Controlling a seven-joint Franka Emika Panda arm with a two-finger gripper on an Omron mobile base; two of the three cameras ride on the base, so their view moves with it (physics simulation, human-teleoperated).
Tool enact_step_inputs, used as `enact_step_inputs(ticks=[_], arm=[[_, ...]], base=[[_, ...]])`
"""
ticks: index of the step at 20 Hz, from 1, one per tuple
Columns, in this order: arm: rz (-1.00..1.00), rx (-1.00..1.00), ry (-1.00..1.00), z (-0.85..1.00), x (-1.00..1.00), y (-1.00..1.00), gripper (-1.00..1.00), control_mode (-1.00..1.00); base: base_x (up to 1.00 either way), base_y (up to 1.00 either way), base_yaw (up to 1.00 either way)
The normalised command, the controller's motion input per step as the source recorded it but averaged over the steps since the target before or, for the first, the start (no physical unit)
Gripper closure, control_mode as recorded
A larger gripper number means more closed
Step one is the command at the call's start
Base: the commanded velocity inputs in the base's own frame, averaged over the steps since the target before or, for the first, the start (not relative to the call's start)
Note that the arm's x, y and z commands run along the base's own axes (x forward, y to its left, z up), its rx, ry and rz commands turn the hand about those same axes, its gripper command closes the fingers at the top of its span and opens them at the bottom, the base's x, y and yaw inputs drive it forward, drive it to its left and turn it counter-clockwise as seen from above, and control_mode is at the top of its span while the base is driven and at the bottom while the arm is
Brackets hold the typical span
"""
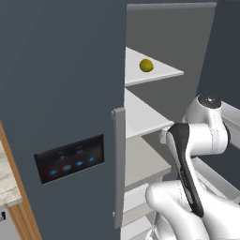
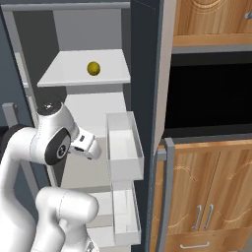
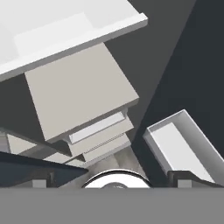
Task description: Retrieve a lemon from the fridge and place it on the cutting board with the fish.
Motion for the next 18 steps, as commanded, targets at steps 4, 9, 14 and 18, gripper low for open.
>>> enact_step_inputs(ticks=[4, 9, 14, 18], arm=[[0.17, -0.12, -0.09, 0.71, 0.14, 0.13, -1.0, -1.0], [0.01, -0.07, -0.01, 0.87, 0.0, 0.23, -1.0, -1.0], [0.01, 0.01, -0.18, 0.73, 0.0, 0.1, -1.0, -1.0], [0.03, 0.01, -0.16, 0.58, 0.0, 0.02, -1.0, -1.0]], base=[[0.0, 0.0, 0.0], [0.0, 0.0, 0.0], [0.0, 0.0, 0.0], [0.0, 0.0, 0.0]])
